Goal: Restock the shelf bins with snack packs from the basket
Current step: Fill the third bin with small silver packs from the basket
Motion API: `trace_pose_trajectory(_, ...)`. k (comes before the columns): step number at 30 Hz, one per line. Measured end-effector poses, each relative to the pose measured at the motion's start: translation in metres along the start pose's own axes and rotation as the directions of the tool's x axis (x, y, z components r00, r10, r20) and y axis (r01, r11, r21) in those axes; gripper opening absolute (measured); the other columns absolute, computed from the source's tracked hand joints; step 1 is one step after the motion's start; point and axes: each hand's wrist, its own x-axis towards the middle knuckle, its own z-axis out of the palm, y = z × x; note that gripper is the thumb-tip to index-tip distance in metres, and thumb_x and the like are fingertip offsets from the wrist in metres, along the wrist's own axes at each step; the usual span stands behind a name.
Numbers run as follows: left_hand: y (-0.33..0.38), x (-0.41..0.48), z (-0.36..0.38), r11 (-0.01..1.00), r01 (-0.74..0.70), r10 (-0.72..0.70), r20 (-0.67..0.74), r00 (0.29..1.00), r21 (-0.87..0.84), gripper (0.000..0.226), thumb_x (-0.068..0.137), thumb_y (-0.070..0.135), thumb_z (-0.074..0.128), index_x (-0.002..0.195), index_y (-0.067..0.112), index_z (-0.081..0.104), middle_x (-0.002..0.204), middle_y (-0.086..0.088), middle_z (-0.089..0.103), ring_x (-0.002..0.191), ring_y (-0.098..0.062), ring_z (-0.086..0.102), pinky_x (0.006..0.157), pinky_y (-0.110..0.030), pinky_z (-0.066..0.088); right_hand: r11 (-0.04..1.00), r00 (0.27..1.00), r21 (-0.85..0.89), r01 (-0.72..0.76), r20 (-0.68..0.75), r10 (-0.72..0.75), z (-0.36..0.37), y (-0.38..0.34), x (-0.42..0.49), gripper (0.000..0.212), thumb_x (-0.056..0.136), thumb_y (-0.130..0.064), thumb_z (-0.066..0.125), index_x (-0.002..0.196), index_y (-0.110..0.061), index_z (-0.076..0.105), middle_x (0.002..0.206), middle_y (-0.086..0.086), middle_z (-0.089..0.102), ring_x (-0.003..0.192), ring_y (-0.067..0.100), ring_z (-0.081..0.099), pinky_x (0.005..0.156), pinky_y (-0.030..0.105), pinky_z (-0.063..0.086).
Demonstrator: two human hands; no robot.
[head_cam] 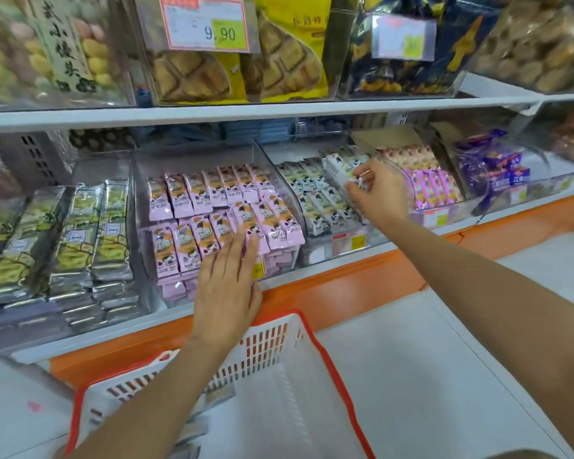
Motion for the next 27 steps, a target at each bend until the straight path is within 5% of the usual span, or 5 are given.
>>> trace_pose_trajectory(5, -0.002, 0.003, 0.014, 0.997, -0.038, 0.045, -0.103, 0.994, 0.074, 0.072, 0.086, 0.025, 0.049, 0.153, 0.006, 0.03, 0.156, -0.017, 0.03, 0.128, -0.034, 0.042, 0.107, -0.047, 0.028, 0.996, 1.0, -0.091, 0.016, 0.014, -0.015, 0.027, -0.001, 0.044, 0.024, 0.087, -0.025, 0.069, 0.106, -0.012, 0.061, 0.083, 0.008, 0.063, 0.075, 0.026, 0.059, 0.073, 0.038, 0.049)
trace_pose_trajectory(10, -0.005, 0.006, 0.019, 0.994, -0.038, 0.053, -0.143, 0.988, 0.104, 0.072, 0.084, 0.026, 0.041, 0.151, 0.004, 0.03, 0.155, -0.019, 0.03, 0.124, -0.033, 0.039, 0.103, -0.045, 0.029, 0.977, 0.997, -0.207, 0.054, 0.063, -0.042, 0.051, -0.005, 0.061, 0.021, 0.088, -0.023, 0.069, 0.102, -0.01, 0.063, 0.107, 0.02, 0.061, 0.077, 0.028, 0.056, 0.072, 0.032, 0.042)
trace_pose_trajectory(14, -0.005, 0.005, 0.019, 0.994, -0.042, 0.055, -0.131, 0.99, 0.099, 0.07, 0.084, 0.022, 0.041, 0.15, 0.003, 0.035, 0.155, -0.019, 0.032, 0.125, -0.033, 0.039, 0.103, -0.045, 0.029, 0.976, 0.999, -0.218, 0.024, 0.046, -0.014, 0.06, -0.006, 0.059, 0.021, 0.087, -0.022, 0.071, 0.103, -0.008, 0.067, 0.131, 0.02, 0.05, 0.11, 0.035, 0.056, 0.093, 0.033, 0.042)
trace_pose_trajectory(19, -0.005, 0.004, 0.014, 0.997, -0.04, 0.043, -0.055, 0.998, 0.069, 0.083, 0.076, 0.021, 0.063, 0.151, 0.004, 0.033, 0.155, -0.019, 0.033, 0.126, -0.034, 0.039, 0.105, -0.045, 0.027, 0.971, 0.995, -0.237, 0.026, 0.105, -0.001, 0.051, -0.012, 0.046, 0.03, 0.089, -0.027, 0.069, 0.115, -0.012, 0.066, 0.136, 0.022, 0.045, 0.119, 0.037, 0.05, 0.098, 0.037, 0.042)
trace_pose_trajectory(27, -0.012, -0.018, -0.008, 0.994, -0.05, 0.046, -0.046, 0.998, -0.092, 0.08, 0.08, 0.013, 0.052, 0.155, 0.007, 0.025, 0.16, -0.014, 0.02, 0.147, -0.034, 0.021, 0.122, -0.047, 0.003, 0.976, 0.979, 0.129, 0.176, 0.079, -0.187, 0.032, -0.057, -0.039, 0.01, 0.09, -0.018, 0.063, 0.1, -0.015, 0.066, 0.088, -0.002, 0.061, 0.073, 0.01, 0.056, 0.066, 0.029, 0.051)
